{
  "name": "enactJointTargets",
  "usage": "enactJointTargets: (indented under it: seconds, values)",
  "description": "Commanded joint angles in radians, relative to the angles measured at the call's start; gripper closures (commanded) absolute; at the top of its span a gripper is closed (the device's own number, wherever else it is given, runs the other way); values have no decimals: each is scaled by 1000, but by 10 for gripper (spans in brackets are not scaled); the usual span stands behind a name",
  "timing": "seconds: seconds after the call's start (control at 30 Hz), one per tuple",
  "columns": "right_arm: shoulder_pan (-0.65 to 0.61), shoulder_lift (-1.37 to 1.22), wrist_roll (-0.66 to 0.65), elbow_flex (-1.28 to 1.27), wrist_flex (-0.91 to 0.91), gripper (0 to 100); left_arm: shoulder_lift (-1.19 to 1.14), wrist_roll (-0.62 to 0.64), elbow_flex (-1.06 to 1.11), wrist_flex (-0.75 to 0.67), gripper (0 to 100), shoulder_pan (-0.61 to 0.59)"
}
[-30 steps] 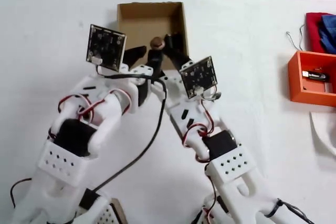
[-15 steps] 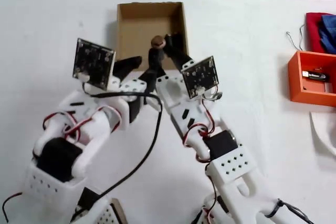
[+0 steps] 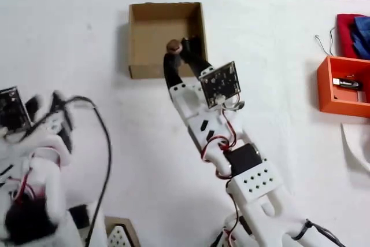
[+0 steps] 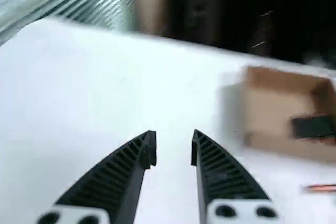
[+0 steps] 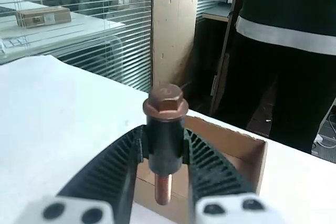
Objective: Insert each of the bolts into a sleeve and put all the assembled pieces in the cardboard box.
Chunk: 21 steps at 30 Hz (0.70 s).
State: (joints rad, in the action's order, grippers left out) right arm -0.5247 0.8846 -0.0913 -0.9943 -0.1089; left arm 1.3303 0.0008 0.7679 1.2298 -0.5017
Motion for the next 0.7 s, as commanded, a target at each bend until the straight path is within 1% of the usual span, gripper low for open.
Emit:
enactJointTargets:
  seconds: [0.0, 0.13, 0.2, 0.23, 0.3, 0.43, 0.67]
  values:
    - [68, 7, 14, 153, -105, 978, 12, -152, 254, -180, 868, -170]
    - [127, -143, 15, 361, -294, 978, 12, -272, 549, -516, 868, -227]
    - [128, -249, 12, 509, -400, 978, 8, -313, 668, -629, 868, -224]
    - [128, -308, 8, 592, -458, 978, 8, -305, 714, -661, 868, -209]
    - [131, -426, 8, 766, -581, 978, 8, -276, 765, -664, 867, -175]
    - [142, -668, 14, 1132, -829, 978, 8, -218, 776, -591, 867, -127]
    - [143, -1122, 15, 1792, -1178, 978, 6, -210, 796, -537, 868, -49]
